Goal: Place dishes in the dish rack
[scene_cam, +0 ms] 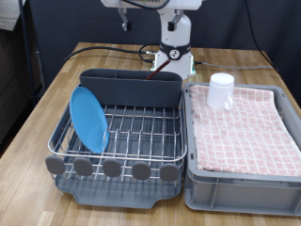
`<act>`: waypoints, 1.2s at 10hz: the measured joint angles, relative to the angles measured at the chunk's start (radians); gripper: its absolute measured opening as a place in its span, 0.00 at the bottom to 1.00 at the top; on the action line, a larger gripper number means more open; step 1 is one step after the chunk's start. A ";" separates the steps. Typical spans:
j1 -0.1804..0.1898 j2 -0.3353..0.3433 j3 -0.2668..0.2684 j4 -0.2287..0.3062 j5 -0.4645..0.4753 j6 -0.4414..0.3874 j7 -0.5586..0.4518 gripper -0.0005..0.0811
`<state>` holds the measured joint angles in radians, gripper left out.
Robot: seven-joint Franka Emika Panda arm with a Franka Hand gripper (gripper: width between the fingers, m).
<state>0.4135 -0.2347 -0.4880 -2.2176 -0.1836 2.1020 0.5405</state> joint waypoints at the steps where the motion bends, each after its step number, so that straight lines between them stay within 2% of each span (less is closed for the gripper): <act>1: 0.004 -0.003 0.023 -0.020 0.002 -0.002 0.031 0.99; 4: 0.027 -0.029 0.095 -0.087 0.013 0.003 0.120 0.99; 9: 0.077 -0.107 0.197 -0.209 0.062 0.065 0.209 0.99; 12: 0.082 -0.144 0.278 -0.259 0.058 0.069 0.311 0.99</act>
<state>0.4953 -0.3788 -0.2104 -2.4769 -0.1255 2.1709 0.8513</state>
